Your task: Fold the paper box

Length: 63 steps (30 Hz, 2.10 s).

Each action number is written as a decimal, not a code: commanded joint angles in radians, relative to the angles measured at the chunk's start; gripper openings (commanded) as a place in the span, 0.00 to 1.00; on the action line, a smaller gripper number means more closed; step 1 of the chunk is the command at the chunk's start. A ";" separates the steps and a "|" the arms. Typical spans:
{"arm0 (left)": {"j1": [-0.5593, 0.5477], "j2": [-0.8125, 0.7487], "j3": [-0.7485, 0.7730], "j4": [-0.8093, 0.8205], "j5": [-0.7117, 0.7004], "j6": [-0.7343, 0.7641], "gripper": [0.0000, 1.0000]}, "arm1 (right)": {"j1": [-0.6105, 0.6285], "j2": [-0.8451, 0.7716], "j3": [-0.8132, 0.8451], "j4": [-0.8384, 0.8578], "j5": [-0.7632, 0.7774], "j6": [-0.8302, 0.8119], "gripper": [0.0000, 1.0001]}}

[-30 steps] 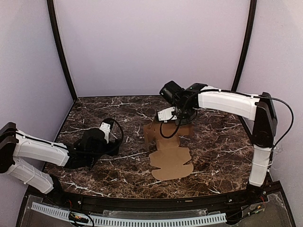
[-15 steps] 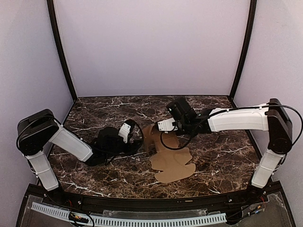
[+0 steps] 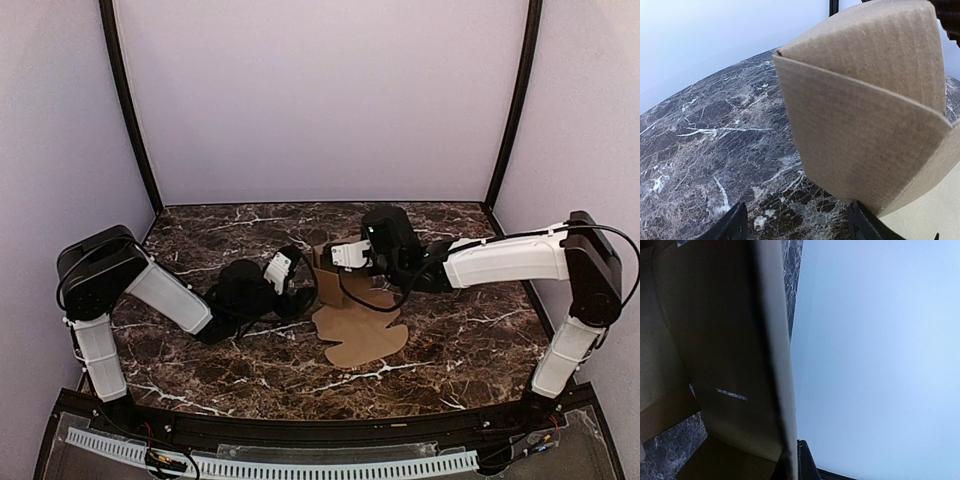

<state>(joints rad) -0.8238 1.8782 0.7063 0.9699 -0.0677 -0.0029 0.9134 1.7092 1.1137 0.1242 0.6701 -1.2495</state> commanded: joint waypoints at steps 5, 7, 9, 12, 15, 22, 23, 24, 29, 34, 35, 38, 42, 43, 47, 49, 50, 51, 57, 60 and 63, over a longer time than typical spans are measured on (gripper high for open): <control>-0.006 -0.032 -0.048 0.036 0.126 0.052 0.75 | 0.005 -0.002 -0.079 0.138 -0.014 0.008 0.00; -0.006 -0.037 -0.064 0.049 0.167 0.062 0.75 | 0.005 -0.006 -0.092 0.152 -0.011 0.007 0.00; -0.006 -0.042 -0.066 0.042 0.198 0.072 0.76 | 0.005 -0.010 -0.107 0.166 -0.008 0.008 0.00; -0.006 -0.057 -0.058 0.000 0.241 0.100 0.76 | 0.005 -0.021 -0.124 0.171 -0.010 0.008 0.00; -0.006 -0.078 -0.064 -0.038 0.267 0.109 0.76 | 0.005 -0.035 -0.134 0.145 -0.020 0.006 0.00; -0.006 -0.089 -0.052 -0.037 0.233 0.101 0.77 | 0.003 -0.040 -0.111 0.054 -0.061 0.015 0.00; -0.006 -0.083 -0.047 -0.033 0.223 0.098 0.77 | 0.004 -0.040 -0.105 0.042 -0.063 0.023 0.00; -0.006 -0.080 -0.032 -0.032 0.219 0.091 0.77 | 0.004 -0.038 -0.100 0.034 -0.064 0.030 0.00; -0.006 -0.041 0.012 -0.034 0.177 0.057 0.75 | 0.004 -0.032 -0.077 -0.005 -0.067 0.070 0.00; -0.013 -0.001 0.042 -0.016 0.175 0.028 0.74 | 0.004 -0.018 -0.063 -0.059 -0.065 0.133 0.00; -0.017 0.004 0.054 -0.022 0.168 0.031 0.74 | 0.004 -0.018 -0.063 -0.067 -0.066 0.142 0.00; -0.031 0.028 0.083 -0.070 0.092 0.039 0.71 | 0.004 -0.020 -0.064 -0.091 -0.070 0.164 0.00; -0.045 0.051 0.101 -0.075 -0.065 0.034 0.69 | 0.004 -0.019 -0.048 -0.178 -0.085 0.222 0.00; -0.048 0.052 0.100 -0.072 -0.093 0.032 0.69 | 0.003 -0.014 -0.041 -0.199 -0.088 0.238 0.00; -0.064 0.054 0.078 -0.009 -0.209 0.030 0.69 | 0.004 0.002 -0.021 -0.245 -0.097 0.284 0.00; -0.078 0.053 0.065 0.026 -0.268 0.037 0.69 | 0.004 0.005 -0.014 -0.253 -0.100 0.294 0.00; -0.089 0.052 0.046 0.048 -0.289 0.047 0.69 | 0.004 0.007 -0.009 -0.256 -0.099 0.299 0.00; -0.094 0.052 0.034 0.103 -0.313 0.053 0.69 | 0.004 0.009 -0.003 -0.266 -0.103 0.304 0.00; -0.102 0.081 0.022 0.170 -0.307 0.115 0.67 | 0.004 0.023 0.030 -0.334 -0.134 0.341 0.04; -0.106 0.103 0.008 0.237 -0.278 0.184 0.67 | 0.004 0.037 0.065 -0.391 -0.165 0.380 0.07; -0.113 0.131 0.003 0.287 -0.281 0.244 0.68 | 0.004 0.050 0.093 -0.434 -0.181 0.411 0.08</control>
<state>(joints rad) -0.9302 1.9820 0.7300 1.1599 -0.3347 0.1482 0.9119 1.7332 1.1633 -0.2348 0.5426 -0.9020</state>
